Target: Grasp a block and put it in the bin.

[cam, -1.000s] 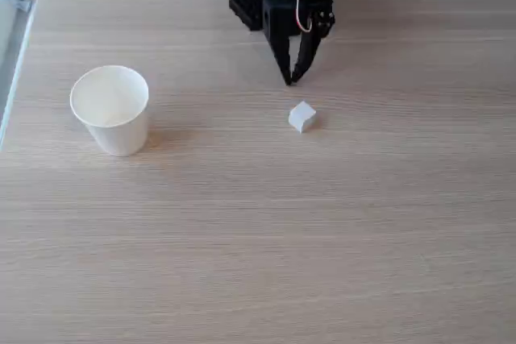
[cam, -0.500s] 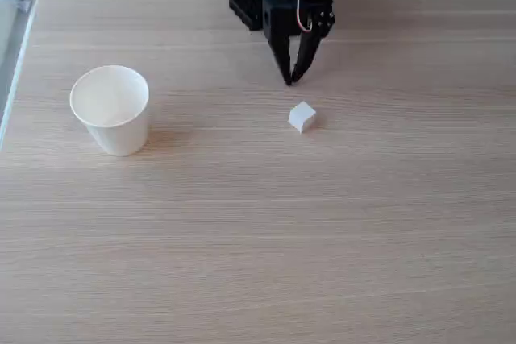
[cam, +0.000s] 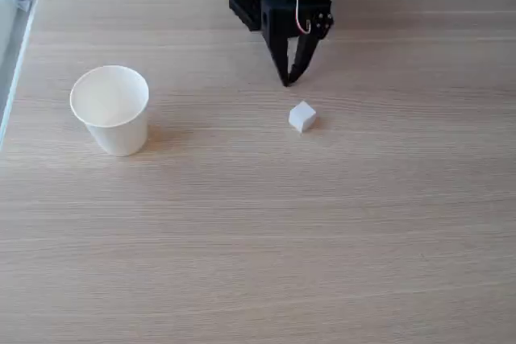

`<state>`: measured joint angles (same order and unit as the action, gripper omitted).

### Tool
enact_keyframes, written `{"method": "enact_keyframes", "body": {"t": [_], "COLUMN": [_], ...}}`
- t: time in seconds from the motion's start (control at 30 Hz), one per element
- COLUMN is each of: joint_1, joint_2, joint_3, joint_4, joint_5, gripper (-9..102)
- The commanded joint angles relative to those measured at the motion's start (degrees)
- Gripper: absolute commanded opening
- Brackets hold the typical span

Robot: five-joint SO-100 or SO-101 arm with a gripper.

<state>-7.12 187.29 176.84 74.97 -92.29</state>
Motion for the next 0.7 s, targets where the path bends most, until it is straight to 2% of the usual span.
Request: {"method": "enact_keyframes", "body": {"t": [0.0, 0.27, 0.67], "joint_1": [-2.02, -5.54, -5.98], "joint_2": [-2.99, -15.82, -30.23], "joint_3": [-4.04, -14.24, -26.37], "joint_4": [-1.85, -8.70, -6.24], "joint_5": [1.85, 7.47, 15.47], "gripper": [1, 0, 1]}}
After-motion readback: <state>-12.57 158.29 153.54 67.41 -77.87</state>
